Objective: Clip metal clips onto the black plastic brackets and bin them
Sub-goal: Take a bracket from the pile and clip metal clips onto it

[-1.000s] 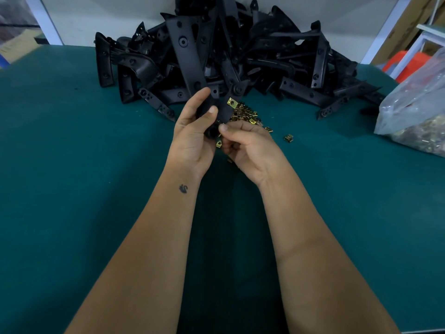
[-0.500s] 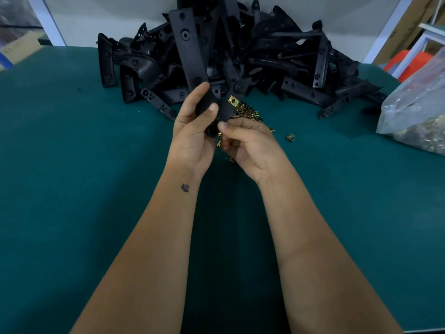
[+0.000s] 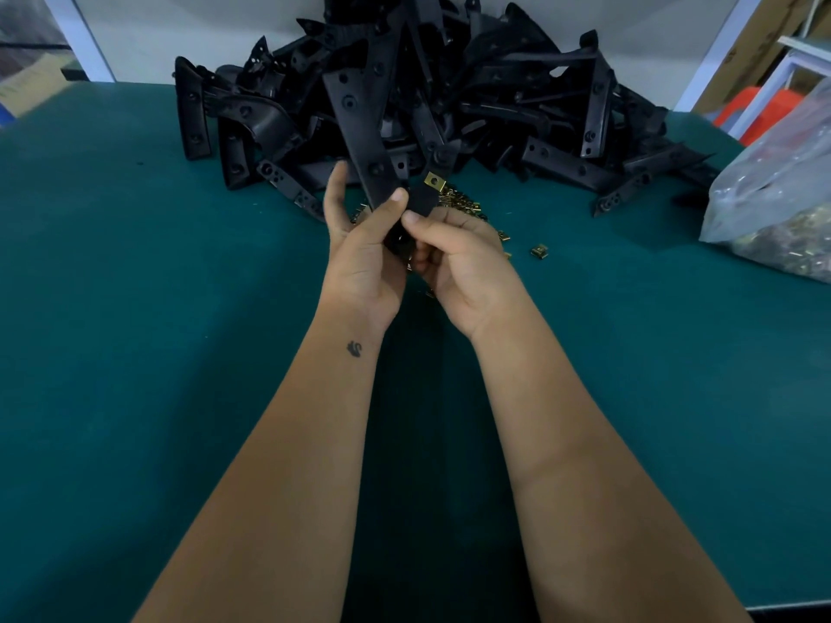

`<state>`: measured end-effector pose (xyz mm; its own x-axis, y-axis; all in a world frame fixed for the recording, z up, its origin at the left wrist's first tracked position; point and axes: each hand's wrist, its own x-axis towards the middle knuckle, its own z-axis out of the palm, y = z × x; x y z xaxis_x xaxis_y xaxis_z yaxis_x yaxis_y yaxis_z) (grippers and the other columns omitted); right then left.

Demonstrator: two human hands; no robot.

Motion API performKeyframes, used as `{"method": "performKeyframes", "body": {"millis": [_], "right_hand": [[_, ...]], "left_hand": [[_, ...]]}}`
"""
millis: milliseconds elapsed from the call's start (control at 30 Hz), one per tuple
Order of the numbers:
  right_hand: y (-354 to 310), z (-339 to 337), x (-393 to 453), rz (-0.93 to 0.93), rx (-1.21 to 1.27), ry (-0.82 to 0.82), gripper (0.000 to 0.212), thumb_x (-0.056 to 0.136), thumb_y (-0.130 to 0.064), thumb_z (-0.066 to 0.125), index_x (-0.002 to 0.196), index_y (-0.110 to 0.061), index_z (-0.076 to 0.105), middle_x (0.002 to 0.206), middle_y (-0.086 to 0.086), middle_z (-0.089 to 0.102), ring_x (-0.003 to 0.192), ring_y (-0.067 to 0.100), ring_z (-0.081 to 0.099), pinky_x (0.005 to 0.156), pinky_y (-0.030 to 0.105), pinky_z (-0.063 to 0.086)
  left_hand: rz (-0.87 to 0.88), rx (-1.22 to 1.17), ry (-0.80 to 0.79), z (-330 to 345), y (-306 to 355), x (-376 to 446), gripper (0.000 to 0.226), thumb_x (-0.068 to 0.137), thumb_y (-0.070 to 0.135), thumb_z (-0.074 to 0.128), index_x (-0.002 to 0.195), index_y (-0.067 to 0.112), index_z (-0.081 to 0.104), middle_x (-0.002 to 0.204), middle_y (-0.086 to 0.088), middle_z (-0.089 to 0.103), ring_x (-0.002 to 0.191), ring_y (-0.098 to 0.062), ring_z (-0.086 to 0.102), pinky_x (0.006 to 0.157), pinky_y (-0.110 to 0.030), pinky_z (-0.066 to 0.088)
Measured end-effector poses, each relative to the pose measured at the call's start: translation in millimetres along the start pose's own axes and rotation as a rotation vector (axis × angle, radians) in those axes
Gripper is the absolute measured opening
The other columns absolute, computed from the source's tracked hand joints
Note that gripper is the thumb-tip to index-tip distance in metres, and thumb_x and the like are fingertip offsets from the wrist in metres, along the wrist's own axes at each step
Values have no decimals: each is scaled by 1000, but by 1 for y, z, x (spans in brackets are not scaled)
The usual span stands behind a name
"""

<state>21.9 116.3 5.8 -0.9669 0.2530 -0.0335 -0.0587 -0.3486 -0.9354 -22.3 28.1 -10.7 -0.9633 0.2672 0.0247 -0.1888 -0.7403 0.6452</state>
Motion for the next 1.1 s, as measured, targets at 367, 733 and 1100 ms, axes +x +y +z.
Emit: {"method": "performKeyframes", "body": {"millis": [367,733,1100], "right_hand": [[-5,-2,2,-132,-46,249,27,104,-21,46,108,-4,66,103,11,66,92,21,58,77,33,46],[9,6,-6,-492,-644,265,34,82,-34,69,111,-17,60,106,-4,62,101,9,59,89,31,51],[14,6,-4,-809,-1009,372,24,85,-32,71,93,-11,64,88,-2,59,83,14,54,66,31,45]], "left_hand": [[-160,95,58,-3,1,5,15,94,3,61,102,10,70,99,-8,76,97,-20,71,82,-32,60],[-168,-279,77,-4,0,1,24,92,-2,45,100,8,65,90,-19,74,83,-36,73,93,-53,53],[-176,-317,89,-7,-1,2,25,93,1,47,94,9,70,91,-17,74,81,-35,73,99,-57,49]]}}
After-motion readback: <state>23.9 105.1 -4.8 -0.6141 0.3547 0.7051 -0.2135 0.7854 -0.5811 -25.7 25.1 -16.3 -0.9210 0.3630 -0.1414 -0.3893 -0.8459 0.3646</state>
